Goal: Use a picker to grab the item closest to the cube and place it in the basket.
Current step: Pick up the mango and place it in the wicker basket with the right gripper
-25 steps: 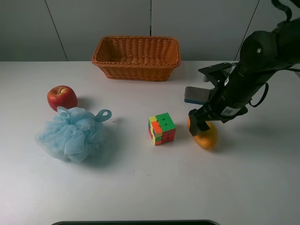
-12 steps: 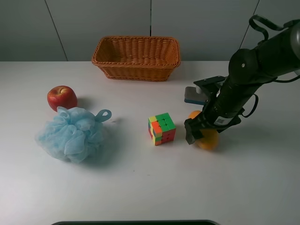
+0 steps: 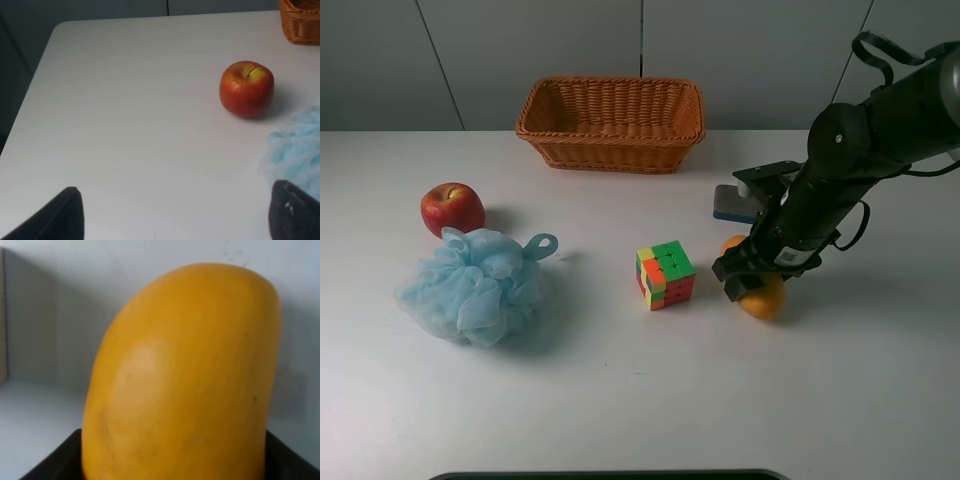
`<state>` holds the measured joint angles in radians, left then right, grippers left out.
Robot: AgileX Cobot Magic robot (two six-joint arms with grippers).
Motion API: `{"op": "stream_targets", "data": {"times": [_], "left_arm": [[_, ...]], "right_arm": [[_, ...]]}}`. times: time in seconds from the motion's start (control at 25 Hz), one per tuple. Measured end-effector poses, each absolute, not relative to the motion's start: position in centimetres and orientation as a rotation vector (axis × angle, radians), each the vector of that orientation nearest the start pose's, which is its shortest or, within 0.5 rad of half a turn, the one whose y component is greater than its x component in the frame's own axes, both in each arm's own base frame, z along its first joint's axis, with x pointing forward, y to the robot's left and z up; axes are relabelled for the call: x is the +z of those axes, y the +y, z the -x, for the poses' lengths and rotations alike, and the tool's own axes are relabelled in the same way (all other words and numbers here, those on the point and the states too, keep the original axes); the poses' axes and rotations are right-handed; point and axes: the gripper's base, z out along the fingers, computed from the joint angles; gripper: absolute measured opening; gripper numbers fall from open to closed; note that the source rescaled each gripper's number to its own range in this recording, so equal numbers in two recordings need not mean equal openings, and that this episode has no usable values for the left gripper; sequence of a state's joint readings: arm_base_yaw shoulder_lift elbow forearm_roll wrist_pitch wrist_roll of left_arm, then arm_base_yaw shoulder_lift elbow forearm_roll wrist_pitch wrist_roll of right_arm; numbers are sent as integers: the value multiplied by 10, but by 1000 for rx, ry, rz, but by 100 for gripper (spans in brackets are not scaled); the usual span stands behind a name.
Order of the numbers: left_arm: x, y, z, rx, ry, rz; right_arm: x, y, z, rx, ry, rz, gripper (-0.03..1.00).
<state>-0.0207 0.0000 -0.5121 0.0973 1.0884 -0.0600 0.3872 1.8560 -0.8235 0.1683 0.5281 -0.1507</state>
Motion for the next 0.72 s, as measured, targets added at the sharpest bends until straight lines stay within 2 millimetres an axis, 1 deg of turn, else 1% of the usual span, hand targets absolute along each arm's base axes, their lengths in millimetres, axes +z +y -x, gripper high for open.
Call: {"op": "stream_targets", "data": {"times": [0.12, 0.2, 0.28, 0.36, 0.44, 0.48, 0.52, 0.64, 0.68, 0.72], "left_arm": [[279, 8, 8, 66, 2056, 49], [279, 8, 8, 66, 2056, 49], [279, 8, 8, 66, 2056, 49], [279, 8, 8, 66, 2056, 49], [279, 8, 8, 66, 2056, 49], [279, 8, 8, 66, 2056, 49], [279, 8, 8, 66, 2056, 49], [279, 8, 8, 66, 2056, 49], [279, 8, 8, 66, 2056, 49], [279, 8, 8, 66, 2056, 49]], "right_arm": [[107, 117, -265, 159, 2995, 606, 1], [121, 117, -266, 167, 2988, 616, 1], [147, 118, -269, 169, 2938, 625, 1], [179, 120, -274, 180, 2873, 621, 1], [215, 121, -278, 194, 2768, 613, 2], [233, 123, -281, 202, 2712, 607, 0], [252, 124, -284, 213, 2650, 596, 0], [300, 129, -298, 236, 2485, 575, 0], [312, 132, -304, 238, 2428, 578, 0], [319, 135, -312, 237, 2380, 580, 0]]}}
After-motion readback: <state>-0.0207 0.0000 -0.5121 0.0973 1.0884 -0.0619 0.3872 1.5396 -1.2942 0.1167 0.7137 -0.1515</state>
